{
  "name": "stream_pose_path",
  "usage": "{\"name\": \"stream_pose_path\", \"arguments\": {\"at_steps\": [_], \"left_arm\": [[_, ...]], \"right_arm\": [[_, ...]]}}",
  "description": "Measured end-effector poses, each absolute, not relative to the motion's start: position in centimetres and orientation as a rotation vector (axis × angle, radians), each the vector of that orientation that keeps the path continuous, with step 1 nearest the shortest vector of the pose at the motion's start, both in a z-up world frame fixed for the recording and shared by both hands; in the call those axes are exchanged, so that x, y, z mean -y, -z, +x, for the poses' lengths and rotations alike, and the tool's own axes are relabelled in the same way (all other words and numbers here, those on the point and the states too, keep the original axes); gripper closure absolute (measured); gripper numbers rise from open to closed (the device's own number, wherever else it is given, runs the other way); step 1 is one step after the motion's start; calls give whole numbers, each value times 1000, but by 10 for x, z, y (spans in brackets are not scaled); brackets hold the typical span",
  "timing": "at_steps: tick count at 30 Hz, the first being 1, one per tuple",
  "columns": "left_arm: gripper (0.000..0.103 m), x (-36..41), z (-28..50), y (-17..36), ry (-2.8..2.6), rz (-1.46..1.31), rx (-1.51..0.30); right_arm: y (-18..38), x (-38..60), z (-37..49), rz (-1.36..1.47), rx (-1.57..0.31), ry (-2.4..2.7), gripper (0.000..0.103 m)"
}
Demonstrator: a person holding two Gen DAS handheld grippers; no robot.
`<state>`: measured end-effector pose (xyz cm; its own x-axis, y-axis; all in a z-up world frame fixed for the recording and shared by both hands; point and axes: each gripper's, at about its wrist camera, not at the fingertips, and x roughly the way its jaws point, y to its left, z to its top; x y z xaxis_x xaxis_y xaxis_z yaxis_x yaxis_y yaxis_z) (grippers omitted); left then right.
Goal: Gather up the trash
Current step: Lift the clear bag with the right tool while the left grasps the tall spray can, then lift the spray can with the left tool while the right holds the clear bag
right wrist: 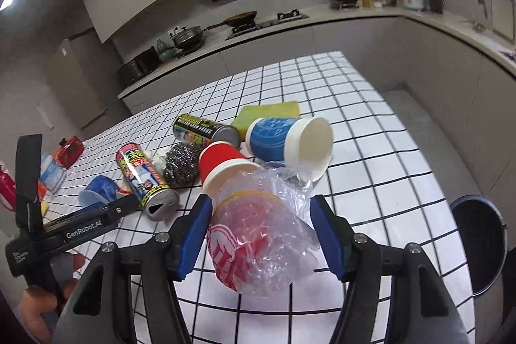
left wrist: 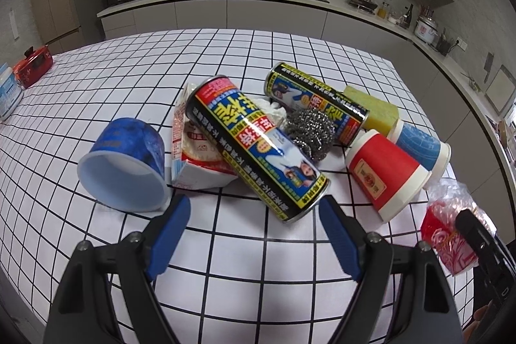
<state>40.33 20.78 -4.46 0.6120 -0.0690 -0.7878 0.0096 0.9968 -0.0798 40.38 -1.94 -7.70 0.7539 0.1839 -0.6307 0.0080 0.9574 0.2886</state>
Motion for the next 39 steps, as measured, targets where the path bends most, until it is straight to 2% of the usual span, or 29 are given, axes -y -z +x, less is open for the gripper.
{"name": "stream_pose_path", "arguments": {"at_steps": [13, 31, 32, 35, 39], "left_arm": [[20, -205, 416, 47, 0, -136, -932], [17, -206, 453, 70, -62, -247, -989], [19, -209, 452, 71, -55, -264, -986], [36, -216, 447, 75, -27, -322, -981], [42, -220, 441, 75, -15, -328, -959]], "right_arm": [[47, 59, 394, 222, -557, 120, 38], [60, 72, 412, 206, -577, 160, 39], [61, 72, 412, 207, -579, 158, 39], [62, 74, 412, 212, -582, 157, 39], [64, 77, 414, 221, -588, 157, 39]]}}
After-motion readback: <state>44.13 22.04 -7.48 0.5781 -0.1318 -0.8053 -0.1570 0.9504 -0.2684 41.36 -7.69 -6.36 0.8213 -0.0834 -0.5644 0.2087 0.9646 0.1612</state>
